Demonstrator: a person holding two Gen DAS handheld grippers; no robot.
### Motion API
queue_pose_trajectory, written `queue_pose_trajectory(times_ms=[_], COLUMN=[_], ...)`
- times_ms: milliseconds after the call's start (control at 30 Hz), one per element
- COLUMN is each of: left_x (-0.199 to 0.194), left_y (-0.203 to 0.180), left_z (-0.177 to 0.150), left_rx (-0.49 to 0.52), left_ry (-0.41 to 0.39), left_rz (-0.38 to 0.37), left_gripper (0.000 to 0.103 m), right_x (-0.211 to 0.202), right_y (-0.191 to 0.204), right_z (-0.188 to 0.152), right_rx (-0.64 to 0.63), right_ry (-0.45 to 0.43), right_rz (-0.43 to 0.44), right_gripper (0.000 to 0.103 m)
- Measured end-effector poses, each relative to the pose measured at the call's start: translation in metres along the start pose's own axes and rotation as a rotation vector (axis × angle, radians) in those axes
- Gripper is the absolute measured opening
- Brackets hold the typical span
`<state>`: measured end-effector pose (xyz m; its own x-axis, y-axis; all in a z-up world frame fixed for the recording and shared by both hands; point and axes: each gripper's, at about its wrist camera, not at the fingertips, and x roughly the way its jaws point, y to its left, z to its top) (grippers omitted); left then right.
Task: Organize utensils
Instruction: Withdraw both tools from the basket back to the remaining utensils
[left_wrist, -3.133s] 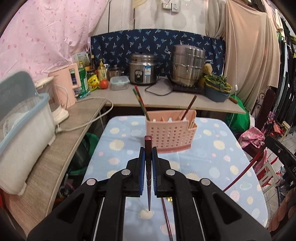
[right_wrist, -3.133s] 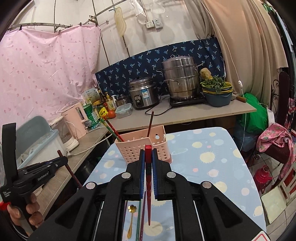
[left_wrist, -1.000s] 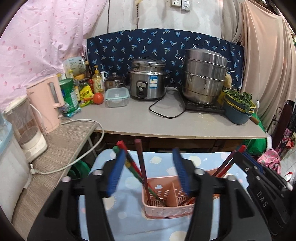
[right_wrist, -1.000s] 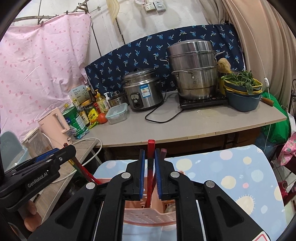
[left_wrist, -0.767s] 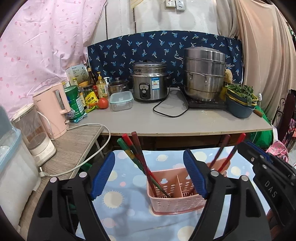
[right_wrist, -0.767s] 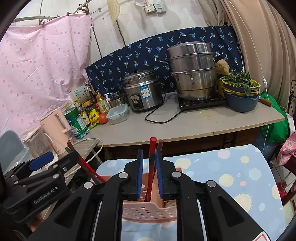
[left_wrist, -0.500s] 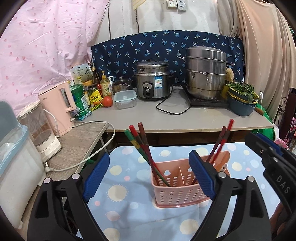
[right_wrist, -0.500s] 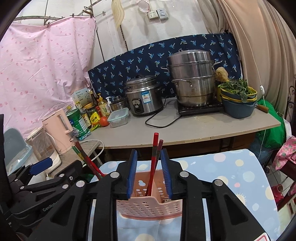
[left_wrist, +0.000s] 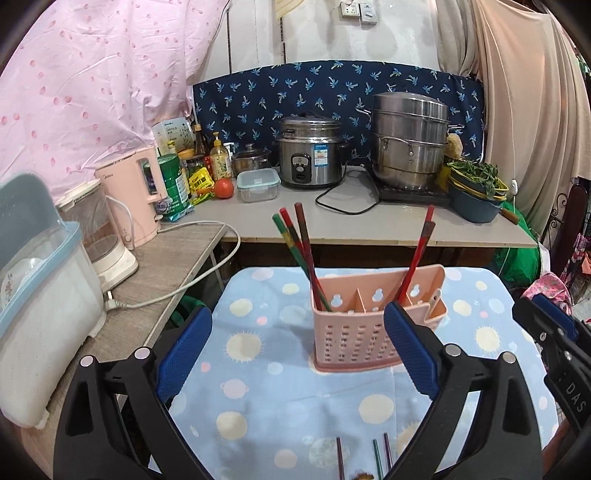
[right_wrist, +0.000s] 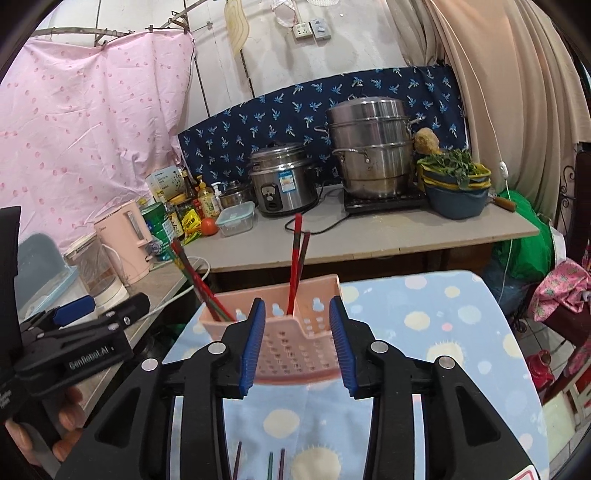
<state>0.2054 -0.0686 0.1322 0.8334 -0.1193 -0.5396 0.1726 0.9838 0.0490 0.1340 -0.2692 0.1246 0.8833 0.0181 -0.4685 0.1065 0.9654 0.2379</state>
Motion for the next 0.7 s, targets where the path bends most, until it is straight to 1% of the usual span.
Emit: queue_pose_trajectory(times_ms=[100,200,300,433,600,700], left_x=[-0.011,-0.017,-0.021,-0.027,-0.032,-0.033], left_y=[0.006,0.010,0.014,0.013,0.013,0.011], left_z=[-0.015,-0.035,-0.059,-0.093,-0.132,-0.155], left_rx=[-0.007,-0.014,-0.018,0.013,0.025,0.036], left_ry=[0.018,0.051,0.097,0.141,0.206,0.245], left_rz=[-0.007,-0.007,0.007,0.047,0.052,0.064], left_gripper=[0.090,0.090,0.090,0.090,0.091,0.093], right_x=[-0.011,-0.022,-0.031,-0.041,-0.047,-0.049], right_y=[-0.003,-0.004,-0.005,-0.008,-0.006,0.000], right_z=[-0.020,-0.047,-0.074,-0.112,-0.150,-0.174], right_rx=[0.001,-0.011,-0.007,0.009,-0.001,-0.030], right_ry=[0.029,0.076,0.127,0.197,0.273,0.309], right_rz=[-0.006,-0.014,-0.010,-0.009,-0.011,-0.024], right_gripper=[0.036,0.036,0.036,0.036,0.036,0.036])
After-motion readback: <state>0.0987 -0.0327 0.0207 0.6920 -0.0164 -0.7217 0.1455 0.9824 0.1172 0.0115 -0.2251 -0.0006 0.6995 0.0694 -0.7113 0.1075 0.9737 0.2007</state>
